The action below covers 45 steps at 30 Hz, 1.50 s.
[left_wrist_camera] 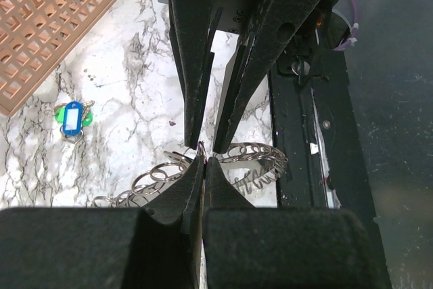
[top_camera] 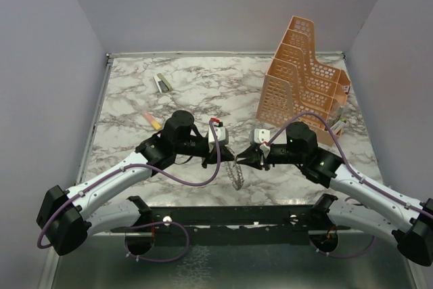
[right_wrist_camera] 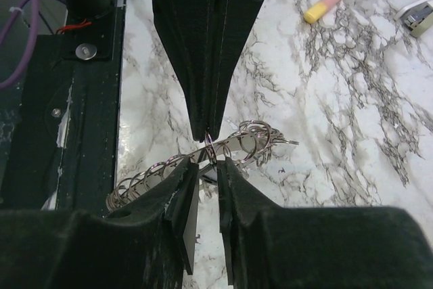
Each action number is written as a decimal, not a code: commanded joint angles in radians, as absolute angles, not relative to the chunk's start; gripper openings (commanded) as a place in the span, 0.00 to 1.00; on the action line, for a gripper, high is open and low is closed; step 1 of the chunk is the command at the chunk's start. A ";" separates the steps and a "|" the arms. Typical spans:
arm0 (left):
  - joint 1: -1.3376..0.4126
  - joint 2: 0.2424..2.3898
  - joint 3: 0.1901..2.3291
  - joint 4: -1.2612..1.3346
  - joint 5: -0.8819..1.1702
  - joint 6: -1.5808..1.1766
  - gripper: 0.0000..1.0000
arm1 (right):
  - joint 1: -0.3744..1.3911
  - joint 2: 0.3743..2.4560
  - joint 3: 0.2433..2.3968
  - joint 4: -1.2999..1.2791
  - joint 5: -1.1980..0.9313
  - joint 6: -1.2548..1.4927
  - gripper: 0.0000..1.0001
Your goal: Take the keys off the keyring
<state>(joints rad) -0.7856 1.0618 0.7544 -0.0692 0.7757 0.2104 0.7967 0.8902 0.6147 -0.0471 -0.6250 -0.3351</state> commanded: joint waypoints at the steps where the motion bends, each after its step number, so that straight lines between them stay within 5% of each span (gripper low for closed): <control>1: -0.788 1.047 0.759 -0.050 0.818 0.216 0.00 | 0.796 0.898 0.647 -0.051 -0.667 -0.345 0.24; 12: -0.788 1.047 0.759 -0.049 0.835 0.216 0.00 | 0.795 0.905 0.651 -0.044 -0.682 -0.339 0.16; 17: -0.787 1.051 0.758 -0.048 0.842 0.216 0.00 | 0.796 0.905 0.654 -0.045 -0.678 -0.337 0.01; 24: -0.788 1.051 0.756 -0.069 0.798 0.232 0.00 | 0.796 0.947 0.718 -0.129 -0.632 -0.328 0.01; 32: -0.787 1.044 0.754 -0.106 0.690 0.263 0.30 | 0.797 1.014 0.877 -0.378 -0.569 -0.327 0.00; 41: -0.788 1.067 0.754 -0.100 0.641 0.248 0.35 | 0.797 1.068 0.916 -0.454 -0.472 -0.283 0.00; 45: -0.788 1.086 0.753 -0.099 0.481 0.176 0.44 | 0.797 1.124 0.880 -0.409 -0.466 -0.224 0.15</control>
<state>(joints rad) -0.7856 1.0653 0.7544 -0.0990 0.6502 0.2382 0.7967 1.0725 0.9203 -0.4145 -0.5133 -0.2916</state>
